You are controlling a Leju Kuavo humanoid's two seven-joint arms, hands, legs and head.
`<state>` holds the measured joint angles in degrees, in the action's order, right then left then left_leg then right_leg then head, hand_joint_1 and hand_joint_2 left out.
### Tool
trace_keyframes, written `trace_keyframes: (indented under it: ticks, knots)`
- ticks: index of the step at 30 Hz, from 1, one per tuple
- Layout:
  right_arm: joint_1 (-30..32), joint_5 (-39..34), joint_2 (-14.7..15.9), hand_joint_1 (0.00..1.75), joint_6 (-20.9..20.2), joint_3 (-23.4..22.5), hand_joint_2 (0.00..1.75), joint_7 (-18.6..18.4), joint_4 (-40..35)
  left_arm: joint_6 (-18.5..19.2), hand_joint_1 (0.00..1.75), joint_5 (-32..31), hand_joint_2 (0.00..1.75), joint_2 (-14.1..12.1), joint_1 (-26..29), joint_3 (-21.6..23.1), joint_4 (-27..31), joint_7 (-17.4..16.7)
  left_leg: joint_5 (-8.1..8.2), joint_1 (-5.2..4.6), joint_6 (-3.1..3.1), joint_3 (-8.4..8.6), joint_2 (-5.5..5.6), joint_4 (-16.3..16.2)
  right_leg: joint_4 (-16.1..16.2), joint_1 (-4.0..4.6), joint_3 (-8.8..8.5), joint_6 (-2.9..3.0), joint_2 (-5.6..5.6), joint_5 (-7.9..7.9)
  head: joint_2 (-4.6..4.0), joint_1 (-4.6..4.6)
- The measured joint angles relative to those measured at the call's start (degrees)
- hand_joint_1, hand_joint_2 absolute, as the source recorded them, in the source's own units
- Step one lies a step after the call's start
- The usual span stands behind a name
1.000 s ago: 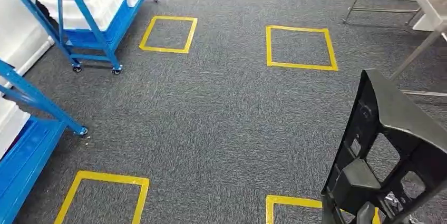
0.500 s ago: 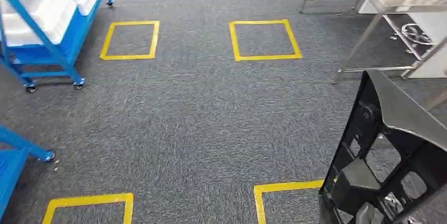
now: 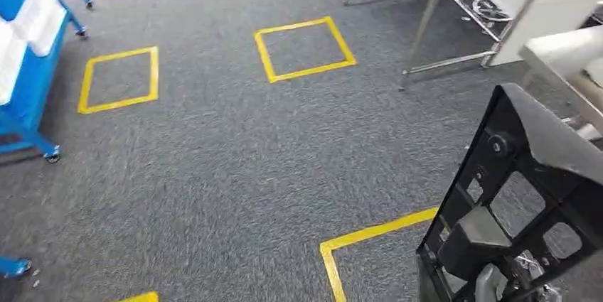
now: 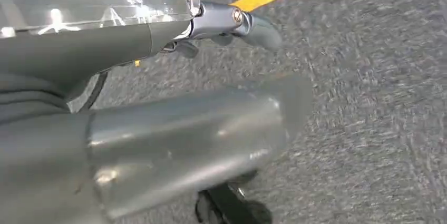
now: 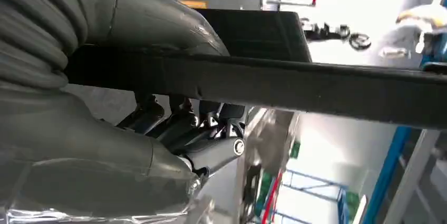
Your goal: Take the parts from the cabinet and place them on the table.
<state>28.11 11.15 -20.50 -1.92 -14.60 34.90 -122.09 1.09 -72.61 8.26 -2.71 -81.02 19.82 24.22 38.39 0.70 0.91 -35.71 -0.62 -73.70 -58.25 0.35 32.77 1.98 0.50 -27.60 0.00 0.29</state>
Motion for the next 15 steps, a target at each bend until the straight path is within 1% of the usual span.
trace_keyframes:
  ticks: [1,2,3,4,5,6,7,8,9,10,11,12,13,14,15]
  knots:
    - [0.0,0.0,0.0,1.75,-0.02,0.0,1.75,-0.02,0.09,0.02,0.0,0.0,0.0,0.0,0.13,0.0,0.0,0.0,-0.19,-0.04,-0.07,-1.45,0.14,-2.05,-0.16,0.08,0.0,0.04,1.02,-0.03,0.0,0.0]
    - [0.03,0.0,0.0,1.75,-0.02,0.0,1.75,-0.02,0.13,0.07,0.0,0.0,0.0,0.0,0.19,0.0,0.0,0.0,-1.87,-0.04,-0.2,-1.55,0.18,-1.12,-0.34,0.1,-0.06,0.07,2.01,-0.12,0.0,0.0]
    - [0.03,-0.02,0.0,1.75,-0.02,0.0,1.75,-0.02,0.13,0.11,0.0,0.0,0.0,0.0,0.14,0.0,0.0,0.0,-4.68,-0.04,-0.37,-0.48,0.38,2.23,-0.54,0.1,-0.18,0.03,3.0,-0.27,0.0,0.0]
    - [0.02,-0.07,0.0,1.75,-0.02,0.0,1.75,-0.02,0.13,0.11,0.0,0.0,0.0,0.0,0.08,0.02,0.0,0.0,-7.6,-0.02,-0.52,1.3,1.01,6.84,-0.72,0.07,-0.33,-0.12,3.85,-0.43,0.0,0.0]
    - [0.03,-0.09,0.0,1.75,-0.02,0.0,1.75,-0.02,0.13,0.11,0.0,-0.02,0.0,0.0,0.07,0.02,0.0,0.0,-10.03,0.04,-0.65,3.12,2.7,11.47,-0.96,0.0,-0.42,-0.31,4.56,-0.67,0.0,0.0]
    - [-0.04,-0.13,0.0,1.75,-0.02,0.0,1.75,0.0,0.15,0.11,0.0,-0.02,0.0,-0.02,0.03,0.02,0.0,0.0,-9.09,0.05,-0.78,3.67,5.09,12.9,-1.24,0.17,-0.24,-0.57,5.07,-0.82,0.0,0.06]
    - [-0.09,-0.13,0.0,1.75,-0.07,0.0,1.75,0.04,0.15,0.11,0.0,-0.02,0.0,-0.02,0.04,0.02,0.0,-0.02,-9.2,0.21,-0.76,3.82,4.87,13.77,-1.61,0.0,0.19,-0.89,6.06,-0.83,0.0,0.04]
    - [0.01,-0.13,0.0,1.75,-0.07,0.0,1.75,0.07,0.15,0.09,0.0,-0.04,0.0,-0.02,0.08,0.02,0.0,-0.07,-9.26,-0.07,-0.94,3.9,4.28,13.95,-1.45,-0.26,0.38,-1.24,6.52,-0.69,0.0,0.0]
    - [0.13,-0.13,0.0,1.75,-0.07,-0.02,1.75,0.09,0.15,0.09,0.0,-0.07,0.0,-0.02,-0.07,0.04,0.0,-0.09,-9.3,-0.27,-1.26,4.15,3.75,13.9,-1.15,-0.33,0.46,-1.68,7.18,-0.46,0.0,-0.07]
    - [0.24,-0.13,0.0,1.75,-0.07,-0.02,1.75,0.09,0.15,0.07,0.0,-0.07,0.0,-0.02,-0.22,0.09,0.0,-0.09,-9.58,-0.11,-1.67,4.25,3.21,14.36,-1.09,-0.29,0.6,-2.05,7.74,-0.34,0.0,-0.02]
    - [0.25,-0.13,0.0,1.75,-0.07,-0.02,1.75,0.09,0.15,0.07,0.0,-0.07,0.0,0.15,-0.34,0.13,0.0,-0.09,-9.94,0.17,-2.17,4.44,2.38,14.87,-1.58,-0.26,0.55,-2.2,5.81,-0.74,0.0,0.04]
    - [0.23,-0.13,0.0,1.75,-0.07,-0.04,1.75,0.15,0.13,0.07,0.0,-0.07,0.0,0.13,-0.35,0.15,0.0,-0.09,-10.01,0.16,-2.43,4.61,1.8,15.15,-3.27,0.04,1.27,-2.53,2.36,-2.12,0.0,0.41]
    - [-0.04,-0.13,0.02,1.75,-0.09,-0.04,1.75,0.15,0.15,0.06,0.0,-0.04,0.0,0.13,-0.24,0.15,0.0,-0.09,-9.98,0.06,-2.51,4.59,1.12,15.21,-6.88,-0.11,3.17,-2.84,0.84,-4.32,0.0,0.55]
    - [-0.1,-0.13,0.02,1.75,-0.07,-0.04,1.75,0.15,0.15,0.07,0.0,-0.04,0.0,0.13,-0.16,0.15,0.0,-0.09,-9.93,-0.01,-2.57,4.58,0.38,15.21,-11.22,-0.32,5.35,-3.05,0.24,-6.38,0.0,0.48]
    - [-0.05,-0.13,0.02,1.75,-0.07,-0.04,1.75,0.26,0.22,0.05,0.0,-0.04,0.0,0.11,-0.02,0.15,0.0,-0.09,-9.84,-0.06,-2.63,4.58,-0.47,15.2,-15.45,-0.54,7.54,-3.24,0.05,-8.02,0.0,0.53]
